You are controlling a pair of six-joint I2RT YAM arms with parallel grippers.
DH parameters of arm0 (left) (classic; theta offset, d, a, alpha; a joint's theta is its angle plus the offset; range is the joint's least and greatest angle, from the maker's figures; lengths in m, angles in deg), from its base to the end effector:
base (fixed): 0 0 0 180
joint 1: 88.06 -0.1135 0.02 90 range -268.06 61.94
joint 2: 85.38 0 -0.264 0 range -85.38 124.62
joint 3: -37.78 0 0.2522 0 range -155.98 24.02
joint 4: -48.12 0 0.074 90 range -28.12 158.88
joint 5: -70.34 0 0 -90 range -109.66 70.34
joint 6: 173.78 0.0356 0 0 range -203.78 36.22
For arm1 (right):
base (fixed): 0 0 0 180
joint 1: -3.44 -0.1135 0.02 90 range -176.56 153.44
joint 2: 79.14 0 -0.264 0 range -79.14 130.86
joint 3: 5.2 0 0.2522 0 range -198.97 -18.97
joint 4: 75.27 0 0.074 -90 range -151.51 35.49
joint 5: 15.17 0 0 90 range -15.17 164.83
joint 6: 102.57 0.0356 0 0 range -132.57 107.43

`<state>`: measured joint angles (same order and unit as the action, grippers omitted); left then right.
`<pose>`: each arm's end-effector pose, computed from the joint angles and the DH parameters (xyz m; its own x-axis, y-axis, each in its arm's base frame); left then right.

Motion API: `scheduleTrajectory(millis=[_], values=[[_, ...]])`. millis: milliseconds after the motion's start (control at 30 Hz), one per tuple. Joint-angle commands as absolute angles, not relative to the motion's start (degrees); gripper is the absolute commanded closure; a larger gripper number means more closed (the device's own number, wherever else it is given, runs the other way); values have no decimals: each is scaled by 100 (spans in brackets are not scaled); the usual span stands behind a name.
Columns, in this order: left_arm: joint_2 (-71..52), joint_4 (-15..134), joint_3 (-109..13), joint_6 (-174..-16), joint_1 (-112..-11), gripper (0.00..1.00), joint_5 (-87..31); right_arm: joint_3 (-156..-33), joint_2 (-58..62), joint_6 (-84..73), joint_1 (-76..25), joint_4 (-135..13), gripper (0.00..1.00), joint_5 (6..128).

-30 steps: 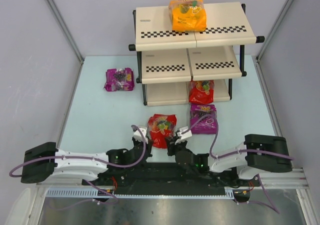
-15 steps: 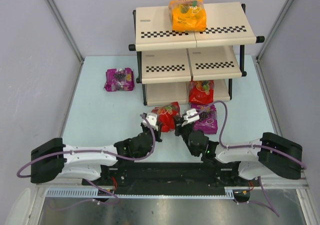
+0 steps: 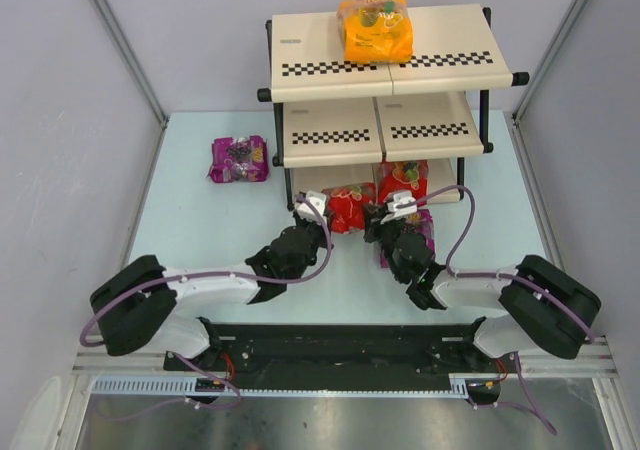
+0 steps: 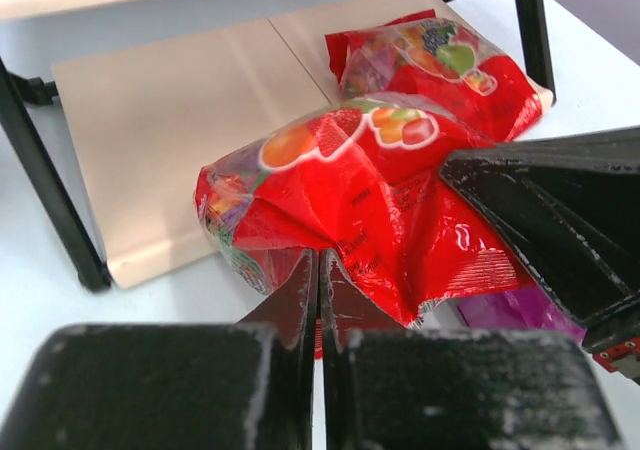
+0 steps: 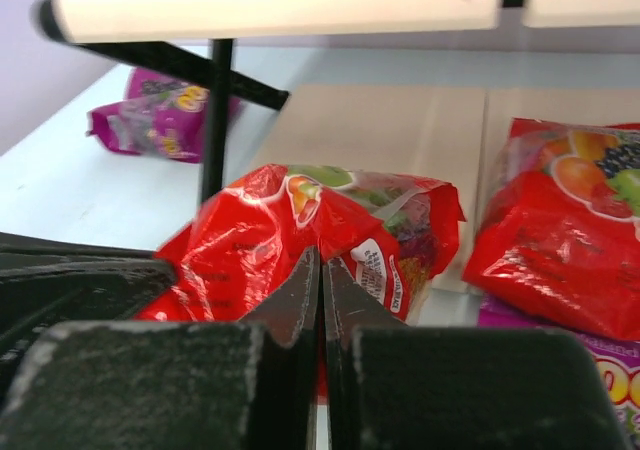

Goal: Place and organize the candy bags onto the shelf

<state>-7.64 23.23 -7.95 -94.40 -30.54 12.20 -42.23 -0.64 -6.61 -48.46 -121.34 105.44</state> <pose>0.1669 -0.2271 0.2249 -0.1456 -0.0627 -0.9873 0.4155 0.9018 -0.1186 0.1751 0.1939 0.2136 0.0114 0.1594 -0.9872 -0.3673 0.9189 0.1441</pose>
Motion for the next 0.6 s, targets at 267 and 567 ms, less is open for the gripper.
scheduleTrajectory(millis=[267, 567], values=[[497, 1407, -1737, -9696, -4218, 100, 162, -4515, 1392, 438, -3454, -13454, 100, 9400], [1182, 1565, -2168, -10031, -4631, 100, -269, -5034, 1921, 914, -2979, -13016, 100, 9039]])
